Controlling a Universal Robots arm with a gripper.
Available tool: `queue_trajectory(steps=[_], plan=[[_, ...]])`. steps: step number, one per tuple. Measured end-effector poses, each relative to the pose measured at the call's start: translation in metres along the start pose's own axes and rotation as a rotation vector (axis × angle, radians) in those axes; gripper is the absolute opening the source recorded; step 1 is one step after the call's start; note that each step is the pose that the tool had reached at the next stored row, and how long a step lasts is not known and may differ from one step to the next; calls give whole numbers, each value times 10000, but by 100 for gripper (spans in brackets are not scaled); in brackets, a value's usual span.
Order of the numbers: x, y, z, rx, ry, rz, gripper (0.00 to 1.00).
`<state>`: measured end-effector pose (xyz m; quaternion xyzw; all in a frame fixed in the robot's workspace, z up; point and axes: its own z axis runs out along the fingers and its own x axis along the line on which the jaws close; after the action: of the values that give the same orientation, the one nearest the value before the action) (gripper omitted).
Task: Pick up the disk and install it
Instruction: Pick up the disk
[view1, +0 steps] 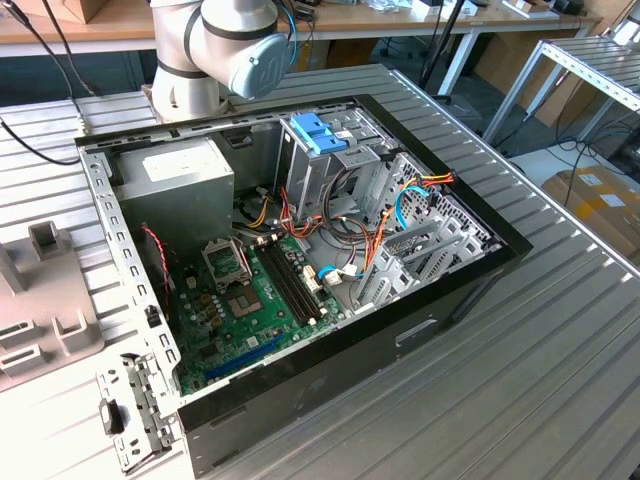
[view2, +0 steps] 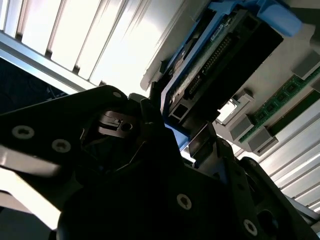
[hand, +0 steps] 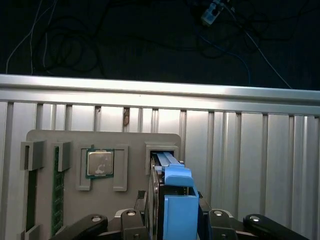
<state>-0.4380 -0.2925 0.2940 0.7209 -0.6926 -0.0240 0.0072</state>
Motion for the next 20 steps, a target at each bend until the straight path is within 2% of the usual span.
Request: queue_trajectory(steps=[2, 4, 20], plan=[[0, 0, 0, -1, 1, 1, 47], [0, 0, 0, 0, 0, 0, 37], [0, 0, -14, 0, 0, 0, 37]])
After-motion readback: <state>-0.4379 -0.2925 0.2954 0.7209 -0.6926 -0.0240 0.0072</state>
